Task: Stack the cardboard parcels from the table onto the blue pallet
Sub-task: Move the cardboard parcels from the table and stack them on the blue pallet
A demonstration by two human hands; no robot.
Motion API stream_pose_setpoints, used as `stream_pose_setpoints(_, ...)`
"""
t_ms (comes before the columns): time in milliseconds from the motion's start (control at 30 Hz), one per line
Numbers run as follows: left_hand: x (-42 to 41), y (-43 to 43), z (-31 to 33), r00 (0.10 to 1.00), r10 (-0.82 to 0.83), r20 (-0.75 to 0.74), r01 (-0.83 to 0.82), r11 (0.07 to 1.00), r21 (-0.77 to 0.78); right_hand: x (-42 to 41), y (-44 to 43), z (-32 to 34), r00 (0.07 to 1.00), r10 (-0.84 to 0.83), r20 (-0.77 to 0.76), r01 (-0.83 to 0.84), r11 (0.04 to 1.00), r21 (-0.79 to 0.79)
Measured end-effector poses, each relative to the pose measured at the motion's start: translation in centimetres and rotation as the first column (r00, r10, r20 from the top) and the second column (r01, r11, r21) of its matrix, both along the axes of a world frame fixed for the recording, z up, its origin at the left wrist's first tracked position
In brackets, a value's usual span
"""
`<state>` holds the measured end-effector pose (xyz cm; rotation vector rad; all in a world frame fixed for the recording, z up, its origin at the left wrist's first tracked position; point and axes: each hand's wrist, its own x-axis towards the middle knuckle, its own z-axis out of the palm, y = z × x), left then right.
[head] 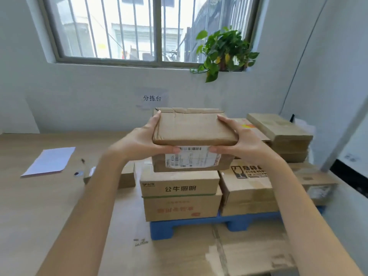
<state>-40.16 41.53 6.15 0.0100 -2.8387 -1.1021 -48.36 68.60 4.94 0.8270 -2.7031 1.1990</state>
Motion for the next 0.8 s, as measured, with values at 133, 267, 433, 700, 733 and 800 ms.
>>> stream_pose_setpoints(133, -5.3, 6.6, -0.7, 0.991, -0.132, -0.018, 0.132, 0.991, -0.02, -1.6, 7.1, 0.1, 0.993, -0.114, 0.029, 0.115, 0.993, -0.041)
stream_pose_setpoints(267, -10.0, 11.8, -2.5, 0.965, -0.262, 0.015, 0.262, 0.965, 0.013, -3.9, 13.2, -0.9, 0.972, -0.215, 0.089, 0.22, 0.975, -0.044)
stream_pose_setpoints(433, -14.1, 14.9, -5.6, 0.95, -0.303, 0.075, 0.312, 0.937, -0.157, -6.8, 17.0, -3.9, 0.956, -0.227, 0.186, 0.236, 0.972, -0.024)
stream_pose_setpoints(700, -16.7, 14.6, -10.9, 0.97, -0.233, 0.07, 0.236, 0.824, -0.516, -11.1, 16.5, -11.3, 0.929, -0.16, 0.334, 0.182, 0.983, -0.036)
stream_pose_setpoints(733, -16.8, 14.5, -11.5, 0.971, -0.231, 0.065, 0.231, 0.82, -0.525, -11.5, 16.3, -12.0, 0.928, -0.158, 0.338, 0.177, 0.984, -0.027)
stream_pose_setpoints(800, -17.1, 14.2, -12.5, 0.974, -0.22, 0.059, 0.218, 0.821, -0.528, -12.1, 16.1, -13.2, 0.927, -0.143, 0.346, 0.163, 0.986, -0.029)
